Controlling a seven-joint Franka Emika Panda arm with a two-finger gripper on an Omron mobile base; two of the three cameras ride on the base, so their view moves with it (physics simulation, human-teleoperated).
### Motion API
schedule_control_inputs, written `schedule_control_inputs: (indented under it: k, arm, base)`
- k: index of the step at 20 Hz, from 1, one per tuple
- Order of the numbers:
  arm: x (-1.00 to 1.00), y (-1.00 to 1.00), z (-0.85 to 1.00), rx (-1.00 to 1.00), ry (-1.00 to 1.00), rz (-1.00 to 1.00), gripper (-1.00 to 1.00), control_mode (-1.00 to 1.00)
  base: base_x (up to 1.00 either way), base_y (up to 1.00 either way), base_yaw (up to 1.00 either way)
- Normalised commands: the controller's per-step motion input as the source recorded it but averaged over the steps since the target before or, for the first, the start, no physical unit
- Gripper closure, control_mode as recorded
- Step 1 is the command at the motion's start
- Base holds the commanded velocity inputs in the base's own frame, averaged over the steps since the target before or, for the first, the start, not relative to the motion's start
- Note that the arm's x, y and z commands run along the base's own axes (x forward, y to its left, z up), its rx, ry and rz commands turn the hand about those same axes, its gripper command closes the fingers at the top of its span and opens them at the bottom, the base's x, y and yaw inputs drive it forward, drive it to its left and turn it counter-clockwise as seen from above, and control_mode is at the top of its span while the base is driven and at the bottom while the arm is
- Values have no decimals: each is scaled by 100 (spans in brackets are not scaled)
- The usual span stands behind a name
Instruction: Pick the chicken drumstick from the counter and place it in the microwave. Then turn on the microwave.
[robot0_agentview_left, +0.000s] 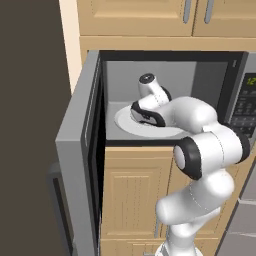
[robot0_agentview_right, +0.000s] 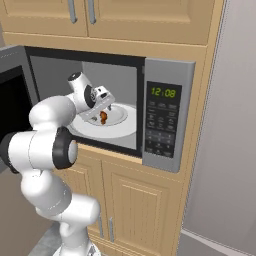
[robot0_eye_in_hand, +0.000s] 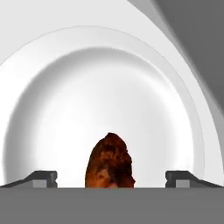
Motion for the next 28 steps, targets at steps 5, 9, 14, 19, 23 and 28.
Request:
schedule_control_inputs:
  k: [5, 9, 14, 19, 23, 28]
  arm:
    - [-29, 0, 24, 2, -4, 0, -100, -100]
    - [-28, 0, 35, 5, -1, 0, -100, -100]
    - [-33, 0, 22, 7, 0, 0, -100, -100]
    - [-42, 0, 7, 9, 4, 0, -100, -100]
    - [-45, -1, 2, 7, 4, -1, -100, -100]
    - [-56, -3, 1, 7, 0, 0, -100, -100]
  base:
    - [0, 0, 0]
    - [0, 0, 0]
    - [0, 0, 0]
    - [0, 0, 0]
    - [0, 0, 0]
    - [0, 0, 0]
